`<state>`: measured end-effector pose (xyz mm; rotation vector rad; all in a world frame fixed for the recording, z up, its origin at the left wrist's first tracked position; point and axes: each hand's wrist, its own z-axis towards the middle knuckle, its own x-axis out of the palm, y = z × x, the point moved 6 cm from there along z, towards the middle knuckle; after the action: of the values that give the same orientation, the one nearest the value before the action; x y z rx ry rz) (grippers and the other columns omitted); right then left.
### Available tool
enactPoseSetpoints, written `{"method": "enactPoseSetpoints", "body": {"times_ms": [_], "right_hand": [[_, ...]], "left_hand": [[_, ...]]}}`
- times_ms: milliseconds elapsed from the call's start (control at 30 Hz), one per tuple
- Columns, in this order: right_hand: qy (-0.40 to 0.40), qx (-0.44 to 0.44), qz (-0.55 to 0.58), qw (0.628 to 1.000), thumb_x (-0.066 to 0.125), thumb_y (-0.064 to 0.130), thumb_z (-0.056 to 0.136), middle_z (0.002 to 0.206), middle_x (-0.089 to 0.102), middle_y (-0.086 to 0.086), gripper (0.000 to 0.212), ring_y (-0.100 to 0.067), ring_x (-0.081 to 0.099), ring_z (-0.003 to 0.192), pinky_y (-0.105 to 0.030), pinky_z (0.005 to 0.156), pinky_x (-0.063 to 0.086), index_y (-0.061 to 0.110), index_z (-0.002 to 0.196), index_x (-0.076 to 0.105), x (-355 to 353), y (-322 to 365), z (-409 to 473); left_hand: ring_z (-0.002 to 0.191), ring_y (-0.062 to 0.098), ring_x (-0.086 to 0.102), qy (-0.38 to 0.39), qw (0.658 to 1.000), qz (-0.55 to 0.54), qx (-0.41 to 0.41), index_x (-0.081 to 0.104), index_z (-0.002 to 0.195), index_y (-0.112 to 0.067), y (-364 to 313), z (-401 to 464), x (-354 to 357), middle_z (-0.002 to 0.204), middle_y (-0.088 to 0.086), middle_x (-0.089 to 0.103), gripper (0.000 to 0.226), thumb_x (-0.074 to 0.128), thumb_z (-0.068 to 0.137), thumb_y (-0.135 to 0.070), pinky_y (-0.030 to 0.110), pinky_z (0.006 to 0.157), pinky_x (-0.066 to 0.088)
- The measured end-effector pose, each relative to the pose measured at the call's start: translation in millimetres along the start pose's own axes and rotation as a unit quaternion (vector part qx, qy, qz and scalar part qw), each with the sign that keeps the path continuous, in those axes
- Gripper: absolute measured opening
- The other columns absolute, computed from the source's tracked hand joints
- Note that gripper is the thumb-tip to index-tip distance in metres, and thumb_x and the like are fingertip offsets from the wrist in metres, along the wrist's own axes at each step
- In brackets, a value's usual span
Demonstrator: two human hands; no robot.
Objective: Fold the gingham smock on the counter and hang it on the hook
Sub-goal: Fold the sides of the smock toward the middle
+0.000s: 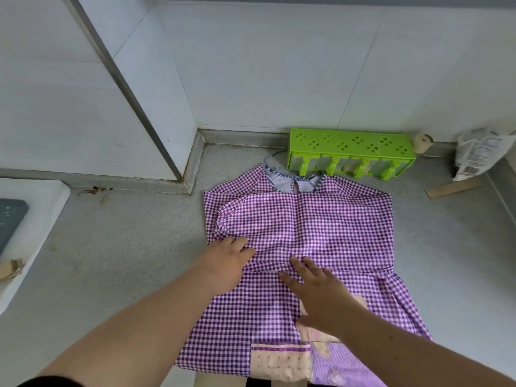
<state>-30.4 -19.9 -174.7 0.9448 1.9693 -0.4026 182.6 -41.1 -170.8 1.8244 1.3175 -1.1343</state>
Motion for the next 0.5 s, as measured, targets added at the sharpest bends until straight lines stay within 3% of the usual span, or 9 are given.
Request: {"method": "enactPoseSetpoints", "body": {"times_ms": [100, 233, 333, 500], "right_hand": [[0.012, 0.010, -0.002, 1.000, 0.067, 0.061, 0.090, 0.170, -0.024, -0.004, 0.106, -0.029, -0.011, 0.159, -0.053, 0.125, 0.018, 0.040, 0.163, -0.008, -4, 0, -1], [0.036, 0.024, 0.002, 0.999, 0.068, 0.059, 0.090, 0.170, -0.025, -0.002, 0.107, -0.027, -0.012, 0.159, -0.052, 0.125, 0.021, 0.041, 0.162, -0.009, -6, -1, -1], [0.043, 0.026, 0.013, 0.999, 0.070, 0.057, 0.090, 0.168, -0.027, 0.001, 0.109, -0.025, -0.014, 0.159, -0.054, 0.123, 0.023, 0.043, 0.161, -0.011, -10, -1, 0], [0.041, 0.033, 0.012, 0.999, 0.069, 0.061, 0.088, 0.169, -0.025, 0.006, 0.108, -0.022, -0.013, 0.159, -0.061, 0.116, 0.033, 0.046, 0.161, -0.009, -15, -8, 4]], "left_hand": [[0.156, 0.027, 0.022, 0.012, 0.999, -0.015, -0.027, 0.020, 0.167, -0.024, 12, -21, 8, 0.173, 0.004, 0.015, 0.080, 0.060, 0.100, -0.045, 0.047, 0.129, 0.025], [0.153, 0.028, 0.031, 0.003, 0.986, -0.095, -0.136, 0.014, 0.166, -0.025, 30, -56, 27, 0.170, 0.005, 0.019, 0.094, 0.064, 0.093, -0.059, 0.047, 0.123, 0.036], [0.140, 0.030, 0.047, 0.023, 0.945, -0.199, -0.260, 0.025, 0.158, -0.023, 36, -91, 52, 0.159, 0.008, 0.035, 0.089, 0.065, 0.089, -0.062, 0.047, 0.114, 0.046], [0.127, 0.031, 0.060, 0.066, 0.878, -0.299, -0.369, 0.049, 0.144, -0.016, 28, -136, 88, 0.142, 0.010, 0.058, 0.080, 0.063, 0.087, -0.070, 0.047, 0.107, 0.053]]}}
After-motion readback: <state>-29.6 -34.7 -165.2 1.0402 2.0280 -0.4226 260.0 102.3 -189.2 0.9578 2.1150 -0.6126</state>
